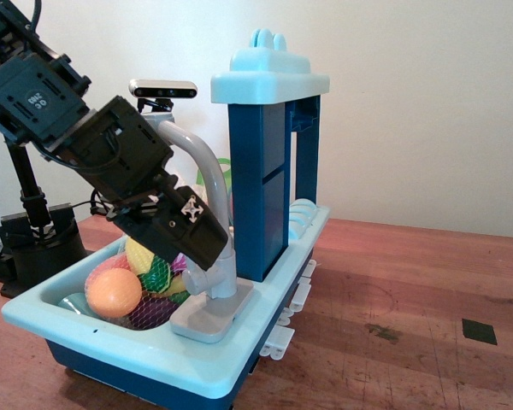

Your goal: Turn lever vertical to front

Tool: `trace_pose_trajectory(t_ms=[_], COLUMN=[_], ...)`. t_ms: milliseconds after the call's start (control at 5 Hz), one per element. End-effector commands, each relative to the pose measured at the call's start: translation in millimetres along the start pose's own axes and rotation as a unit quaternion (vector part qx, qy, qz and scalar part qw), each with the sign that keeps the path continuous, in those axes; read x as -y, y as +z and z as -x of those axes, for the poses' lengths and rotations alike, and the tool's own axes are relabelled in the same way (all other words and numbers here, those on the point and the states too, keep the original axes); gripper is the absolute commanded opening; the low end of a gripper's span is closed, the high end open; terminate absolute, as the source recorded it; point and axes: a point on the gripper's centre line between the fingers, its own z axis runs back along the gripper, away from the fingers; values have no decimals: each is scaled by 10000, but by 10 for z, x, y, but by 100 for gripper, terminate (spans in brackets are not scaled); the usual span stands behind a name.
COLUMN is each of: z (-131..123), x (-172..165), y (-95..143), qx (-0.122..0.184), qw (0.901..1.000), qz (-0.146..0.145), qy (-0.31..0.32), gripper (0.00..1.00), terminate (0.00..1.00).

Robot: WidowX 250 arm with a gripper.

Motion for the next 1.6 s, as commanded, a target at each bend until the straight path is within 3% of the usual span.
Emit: trace_pose_trajectory(t_ms=[0,200,600,1000,1400], z=[0,-76,-465,-631,-459], x=[0,-94,-164,15,-110], y=[0,-79,-201,-336,-360], qx=[0,160,508,514,324], qw=[10000,9998,9985,9985,9993], qz=[0,9,24,137,164], qy=[0,98,179,95,100], gripper=[100,100,100,100,100], terminate=[0,0,0,0,0])
